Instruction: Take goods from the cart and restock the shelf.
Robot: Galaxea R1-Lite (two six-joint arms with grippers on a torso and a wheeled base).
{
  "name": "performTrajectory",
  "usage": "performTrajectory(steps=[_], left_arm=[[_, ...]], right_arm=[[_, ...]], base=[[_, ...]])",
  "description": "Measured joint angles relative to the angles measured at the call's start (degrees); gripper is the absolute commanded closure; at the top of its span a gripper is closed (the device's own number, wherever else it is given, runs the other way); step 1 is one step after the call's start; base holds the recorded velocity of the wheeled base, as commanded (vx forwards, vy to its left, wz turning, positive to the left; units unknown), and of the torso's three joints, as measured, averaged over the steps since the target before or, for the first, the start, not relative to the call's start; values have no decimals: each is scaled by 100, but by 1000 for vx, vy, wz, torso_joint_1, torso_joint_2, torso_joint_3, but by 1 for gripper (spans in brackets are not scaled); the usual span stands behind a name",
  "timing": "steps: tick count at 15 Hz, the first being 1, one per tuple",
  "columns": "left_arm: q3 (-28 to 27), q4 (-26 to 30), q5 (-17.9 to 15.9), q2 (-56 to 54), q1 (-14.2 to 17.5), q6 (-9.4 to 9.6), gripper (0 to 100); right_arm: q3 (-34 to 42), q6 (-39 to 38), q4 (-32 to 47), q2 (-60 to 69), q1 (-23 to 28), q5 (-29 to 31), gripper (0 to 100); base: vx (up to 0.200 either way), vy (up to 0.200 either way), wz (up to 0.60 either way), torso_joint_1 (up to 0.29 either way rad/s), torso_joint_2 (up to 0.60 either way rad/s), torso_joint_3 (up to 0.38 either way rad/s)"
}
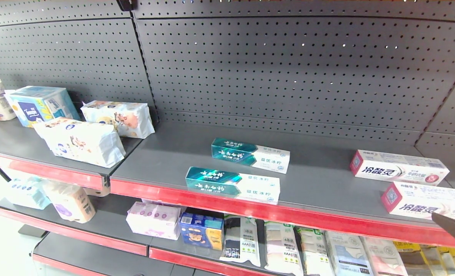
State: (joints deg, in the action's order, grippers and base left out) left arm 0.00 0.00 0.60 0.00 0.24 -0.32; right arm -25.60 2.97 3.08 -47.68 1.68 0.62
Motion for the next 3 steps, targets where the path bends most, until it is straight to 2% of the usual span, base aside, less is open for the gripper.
performTrajectory(steps=[3], left_arm=[[0, 0, 0, 0, 0, 0, 0]], right_arm=[[344, 11, -33, 492, 99, 30, 0]], base=[[0, 0, 0, 0, 0, 0]])
